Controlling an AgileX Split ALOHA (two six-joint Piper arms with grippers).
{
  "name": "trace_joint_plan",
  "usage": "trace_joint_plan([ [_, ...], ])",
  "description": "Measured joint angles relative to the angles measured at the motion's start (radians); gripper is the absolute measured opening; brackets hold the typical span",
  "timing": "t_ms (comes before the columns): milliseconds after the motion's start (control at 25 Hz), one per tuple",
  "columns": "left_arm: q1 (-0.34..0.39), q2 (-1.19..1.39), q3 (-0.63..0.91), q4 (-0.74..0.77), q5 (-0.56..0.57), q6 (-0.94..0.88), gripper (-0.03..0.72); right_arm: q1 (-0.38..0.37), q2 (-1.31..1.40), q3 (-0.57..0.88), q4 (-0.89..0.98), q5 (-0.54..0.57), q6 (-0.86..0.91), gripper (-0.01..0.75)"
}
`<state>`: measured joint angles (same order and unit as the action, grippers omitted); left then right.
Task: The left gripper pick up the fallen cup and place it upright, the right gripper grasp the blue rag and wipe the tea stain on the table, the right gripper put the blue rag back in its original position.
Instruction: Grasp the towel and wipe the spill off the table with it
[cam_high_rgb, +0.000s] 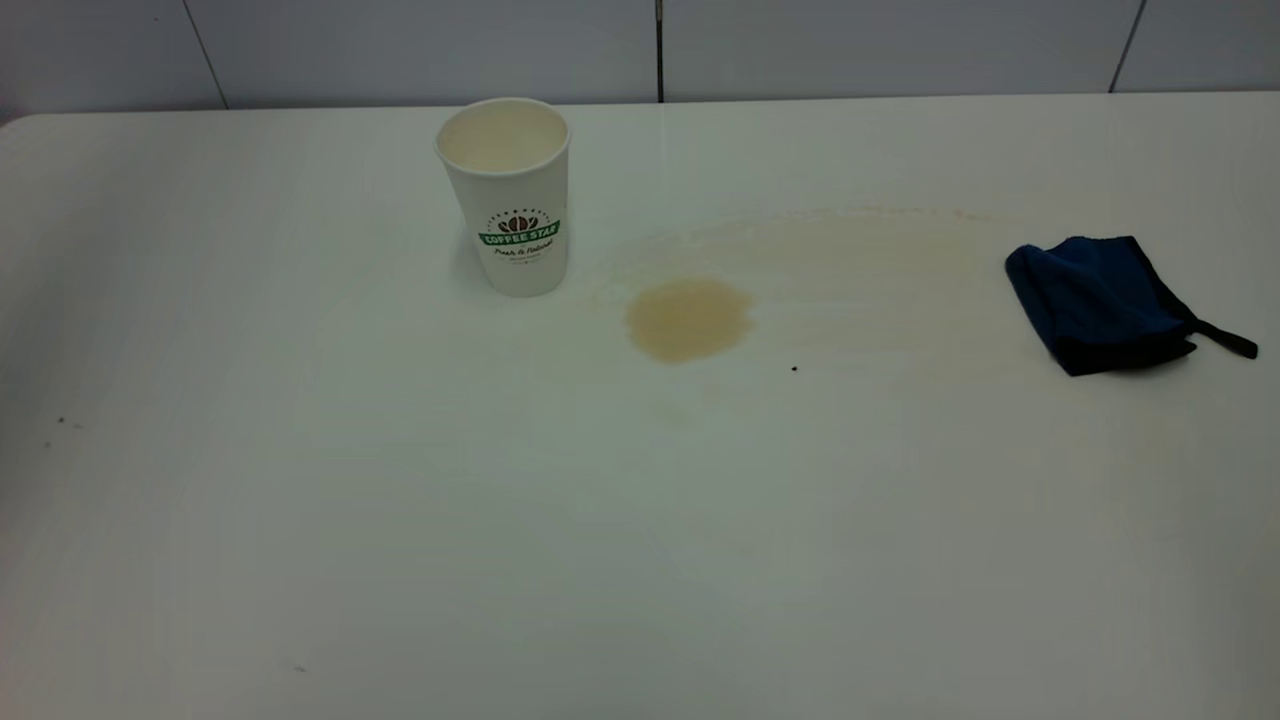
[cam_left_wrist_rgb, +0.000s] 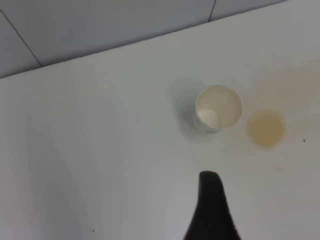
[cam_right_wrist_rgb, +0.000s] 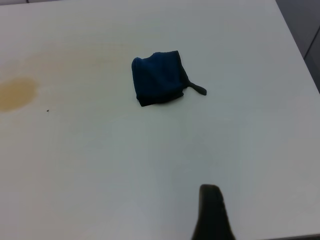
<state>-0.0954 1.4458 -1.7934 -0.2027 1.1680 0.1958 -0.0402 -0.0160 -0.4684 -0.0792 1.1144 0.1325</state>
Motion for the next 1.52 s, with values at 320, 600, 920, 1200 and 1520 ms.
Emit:
trace_joint_plan([
  [320, 0.0, -0.303, 0.36, 0.135, 0.0, -0.019, 0.579, 0.0, 0.0, 0.0, 0.0, 0.0, 0.0, 0.58],
  [600, 0.0, -0.499, 0.694, 0.16, 0.0, -0.072, 0.579, 0.0, 0.0, 0.0, 0.0, 0.0, 0.0, 0.58],
  [920, 0.0, -0.712, 1.077, 0.165, -0.021, -0.157, 0.579, 0.0, 0.0, 0.0, 0.0, 0.0, 0.0, 0.58],
  [1200, 0.021, -0.968, 1.25, 0.194, -0.118, -0.167, 0.579, 0.0, 0.0, 0.0, 0.0, 0.0, 0.0, 0.58],
  [1520, 0.123, -1.226, 1.285, 0.203, -0.112, -0.175, 0.579, 0.0, 0.0, 0.0, 0.0, 0.0, 0.0, 0.58],
])
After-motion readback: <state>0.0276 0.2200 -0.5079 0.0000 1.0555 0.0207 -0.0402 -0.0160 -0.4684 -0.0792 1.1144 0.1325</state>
